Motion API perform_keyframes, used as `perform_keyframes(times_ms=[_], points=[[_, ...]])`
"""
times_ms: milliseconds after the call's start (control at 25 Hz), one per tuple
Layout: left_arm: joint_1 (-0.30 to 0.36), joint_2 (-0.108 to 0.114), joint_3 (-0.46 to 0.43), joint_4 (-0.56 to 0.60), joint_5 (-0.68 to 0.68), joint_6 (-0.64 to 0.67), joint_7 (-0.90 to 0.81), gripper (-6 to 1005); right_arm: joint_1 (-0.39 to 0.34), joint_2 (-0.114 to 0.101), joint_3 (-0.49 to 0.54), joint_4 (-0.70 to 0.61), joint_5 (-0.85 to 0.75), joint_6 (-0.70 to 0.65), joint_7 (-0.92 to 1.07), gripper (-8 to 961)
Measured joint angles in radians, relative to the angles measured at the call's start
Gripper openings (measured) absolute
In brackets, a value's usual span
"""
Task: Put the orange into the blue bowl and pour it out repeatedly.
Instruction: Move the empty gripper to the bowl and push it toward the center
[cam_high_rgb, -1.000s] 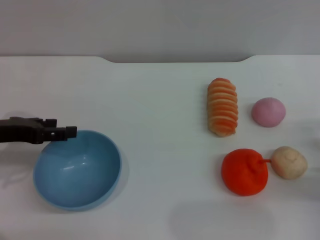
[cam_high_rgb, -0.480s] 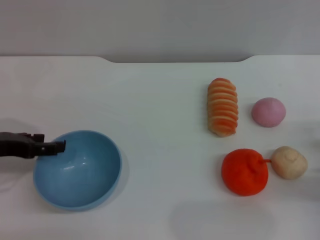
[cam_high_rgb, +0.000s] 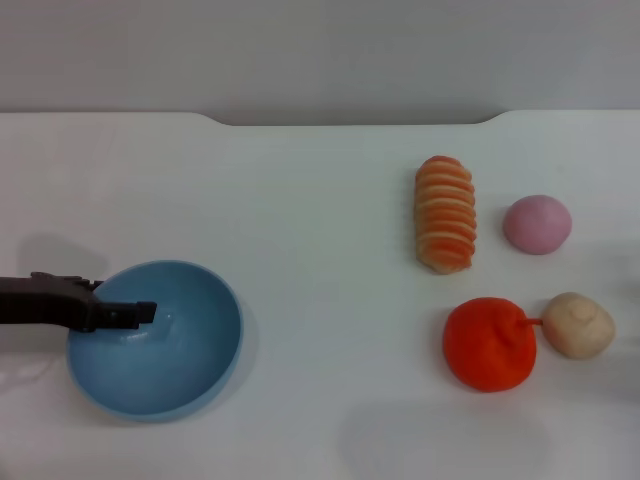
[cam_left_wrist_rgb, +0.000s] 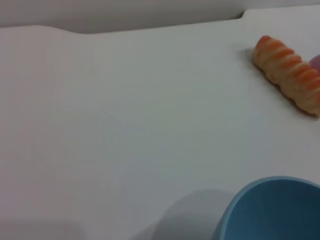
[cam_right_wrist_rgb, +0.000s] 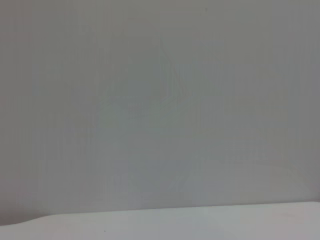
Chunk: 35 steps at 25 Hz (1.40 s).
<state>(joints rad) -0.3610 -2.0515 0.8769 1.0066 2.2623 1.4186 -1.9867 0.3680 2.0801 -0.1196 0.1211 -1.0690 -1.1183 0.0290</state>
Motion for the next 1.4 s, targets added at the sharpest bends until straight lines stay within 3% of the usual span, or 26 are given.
perform_keyframes(times_ms=[720, 800, 1040, 1400], points=[[0.011, 0.003, -0.028, -0.002, -0.008, 0.021, -0.001, 745, -0.003, 0.000, 0.000, 0.000, 0.000, 0.000, 0.002, 809], [0.007, 0.002, -0.024, -0.018, -0.005, 0.019, -0.001, 507, -0.003, 0.000, 0.000, 0.000, 0.000, 0.000, 0.002, 809], [0.003, 0.001, -0.020, -0.031, -0.005, 0.021, -0.002, 232, -0.003, 0.000, 0.000, 0.000, 0.000, 0.000, 0.002, 809], [-0.022, -0.004, -0.027, -0.021, -0.033, 0.004, -0.037, 74, -0.003, 0.000, 0.000, 0.000, 0.000, 0.000, 0.002, 808]])
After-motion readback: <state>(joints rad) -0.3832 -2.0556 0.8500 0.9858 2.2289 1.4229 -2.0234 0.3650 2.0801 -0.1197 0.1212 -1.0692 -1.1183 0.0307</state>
